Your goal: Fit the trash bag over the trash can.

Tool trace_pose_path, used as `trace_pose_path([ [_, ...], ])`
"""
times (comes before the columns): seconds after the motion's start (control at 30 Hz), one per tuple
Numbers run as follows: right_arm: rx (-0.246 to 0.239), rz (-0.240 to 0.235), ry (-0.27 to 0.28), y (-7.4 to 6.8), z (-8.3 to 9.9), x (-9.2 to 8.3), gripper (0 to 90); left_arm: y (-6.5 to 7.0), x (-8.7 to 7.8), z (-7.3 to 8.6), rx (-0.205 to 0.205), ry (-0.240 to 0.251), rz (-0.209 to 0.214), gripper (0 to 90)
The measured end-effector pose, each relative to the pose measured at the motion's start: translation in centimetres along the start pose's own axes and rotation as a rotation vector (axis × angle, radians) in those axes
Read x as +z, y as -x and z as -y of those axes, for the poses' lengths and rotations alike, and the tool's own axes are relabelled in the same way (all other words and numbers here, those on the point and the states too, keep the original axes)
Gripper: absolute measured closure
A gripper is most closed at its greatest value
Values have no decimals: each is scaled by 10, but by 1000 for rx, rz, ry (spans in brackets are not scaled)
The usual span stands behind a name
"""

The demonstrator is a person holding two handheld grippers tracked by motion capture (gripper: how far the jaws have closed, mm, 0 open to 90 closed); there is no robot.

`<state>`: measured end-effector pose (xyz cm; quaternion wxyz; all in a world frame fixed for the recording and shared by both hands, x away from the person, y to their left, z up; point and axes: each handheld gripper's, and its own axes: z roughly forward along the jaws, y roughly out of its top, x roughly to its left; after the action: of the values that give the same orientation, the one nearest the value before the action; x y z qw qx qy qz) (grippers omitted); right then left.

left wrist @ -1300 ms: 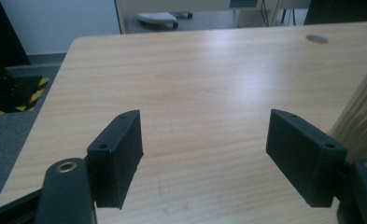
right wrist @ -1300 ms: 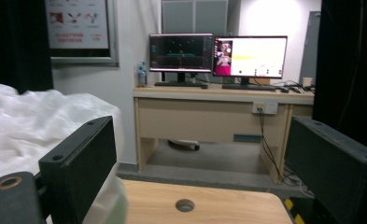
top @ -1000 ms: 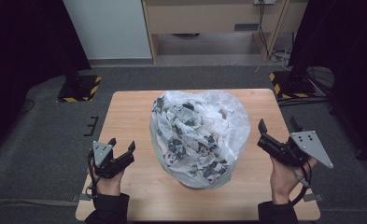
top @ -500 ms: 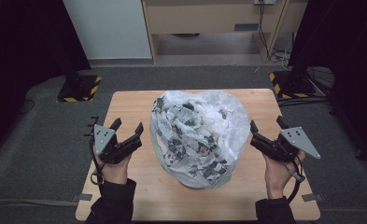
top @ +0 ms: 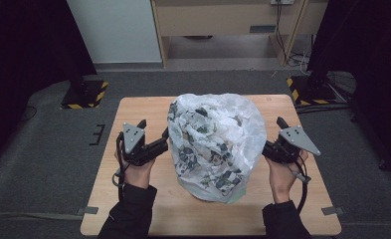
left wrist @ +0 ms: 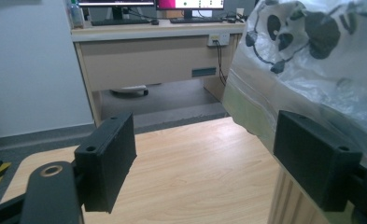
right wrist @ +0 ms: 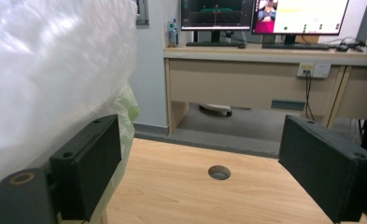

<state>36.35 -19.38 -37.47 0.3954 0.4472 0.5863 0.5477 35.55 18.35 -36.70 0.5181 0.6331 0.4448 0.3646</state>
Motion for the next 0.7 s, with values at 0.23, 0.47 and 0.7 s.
trace_pose_path([
  [0.23,8,-4,-21,1,10,3,126,6,4,7,-7,-13,33,221],
  [0.47,11,-22,-37,-3,22,4,156,8,4,16,-21,-34,50,282],
  [0.7,19,-25,-71,-4,37,6,158,12,5,25,-5,-48,69,374],
])
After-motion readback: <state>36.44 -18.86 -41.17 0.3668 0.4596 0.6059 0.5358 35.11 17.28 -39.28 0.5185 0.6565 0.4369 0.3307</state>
